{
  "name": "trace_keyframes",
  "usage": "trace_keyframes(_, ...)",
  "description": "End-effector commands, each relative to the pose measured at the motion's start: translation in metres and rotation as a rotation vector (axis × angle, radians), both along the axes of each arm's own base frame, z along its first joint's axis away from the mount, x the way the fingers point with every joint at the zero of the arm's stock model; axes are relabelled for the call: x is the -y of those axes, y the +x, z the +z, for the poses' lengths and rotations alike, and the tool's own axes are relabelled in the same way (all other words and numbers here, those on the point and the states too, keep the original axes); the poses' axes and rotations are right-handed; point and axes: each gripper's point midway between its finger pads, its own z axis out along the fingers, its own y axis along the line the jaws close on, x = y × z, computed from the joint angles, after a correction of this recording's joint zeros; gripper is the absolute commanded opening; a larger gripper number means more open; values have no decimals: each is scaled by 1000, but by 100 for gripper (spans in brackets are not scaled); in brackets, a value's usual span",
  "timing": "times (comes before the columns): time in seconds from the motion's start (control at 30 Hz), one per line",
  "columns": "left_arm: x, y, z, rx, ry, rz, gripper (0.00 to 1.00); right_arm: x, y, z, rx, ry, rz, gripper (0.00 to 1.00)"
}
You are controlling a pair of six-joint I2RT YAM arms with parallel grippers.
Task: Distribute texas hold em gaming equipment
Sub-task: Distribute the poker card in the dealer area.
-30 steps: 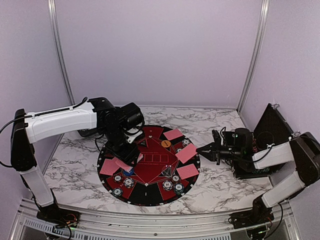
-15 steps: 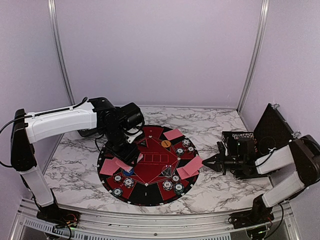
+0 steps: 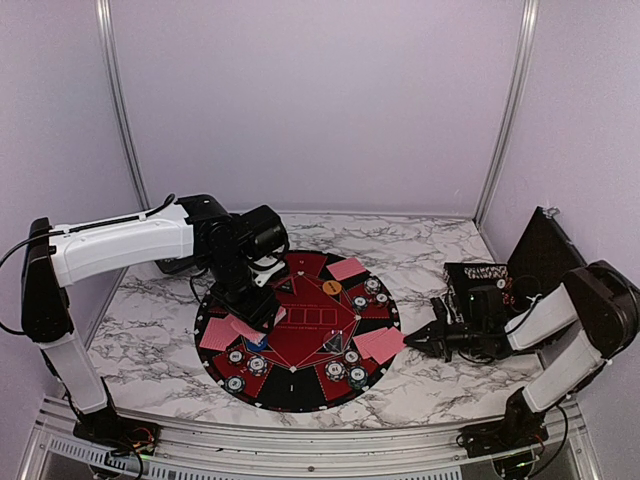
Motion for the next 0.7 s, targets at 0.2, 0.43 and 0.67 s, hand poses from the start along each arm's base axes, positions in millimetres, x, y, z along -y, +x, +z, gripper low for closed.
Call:
trace_keyframes(0.2, 2, -3, 3, -7, 5, -11, 53, 8, 4, -14, 27, -95, 9, 10)
trace_keyframes(0.43, 1, -3, 3, -7, 7, -11, 53, 8, 9, -15, 52, -215, 29, 17)
trace_keyframes(0.67, 1, -2, 3, -4, 7, -14, 53, 6, 12, -23, 60, -370, 55, 19)
